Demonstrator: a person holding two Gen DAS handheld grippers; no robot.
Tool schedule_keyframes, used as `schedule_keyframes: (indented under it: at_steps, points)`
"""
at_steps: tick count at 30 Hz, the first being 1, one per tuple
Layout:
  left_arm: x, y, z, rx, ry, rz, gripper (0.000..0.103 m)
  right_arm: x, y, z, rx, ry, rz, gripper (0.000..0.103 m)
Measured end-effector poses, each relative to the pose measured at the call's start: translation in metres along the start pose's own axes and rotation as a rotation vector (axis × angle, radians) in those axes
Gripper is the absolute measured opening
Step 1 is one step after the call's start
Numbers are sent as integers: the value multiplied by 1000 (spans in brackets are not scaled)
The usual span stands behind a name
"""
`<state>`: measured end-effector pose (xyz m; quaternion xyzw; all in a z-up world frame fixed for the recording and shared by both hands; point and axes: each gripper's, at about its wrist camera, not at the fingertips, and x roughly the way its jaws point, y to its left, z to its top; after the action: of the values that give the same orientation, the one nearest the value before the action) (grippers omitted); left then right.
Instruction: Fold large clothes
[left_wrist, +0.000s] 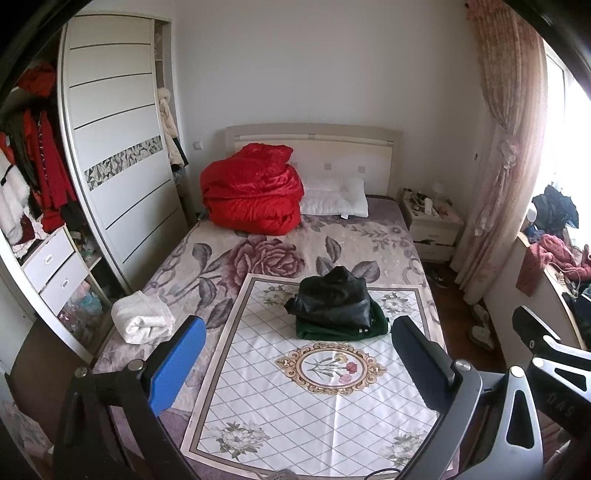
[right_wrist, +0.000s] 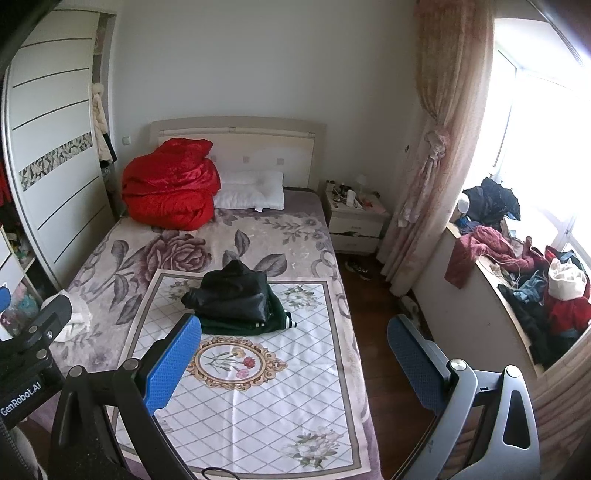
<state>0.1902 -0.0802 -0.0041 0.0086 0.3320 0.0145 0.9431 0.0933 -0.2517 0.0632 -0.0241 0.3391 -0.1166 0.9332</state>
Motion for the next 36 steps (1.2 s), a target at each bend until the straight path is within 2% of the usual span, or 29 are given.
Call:
schedule_keyframes:
  at_steps: [36]
  points:
    - [-5, 3, -5, 5, -3, 12, 103, -11, 9, -12, 21, 2, 7, 102]
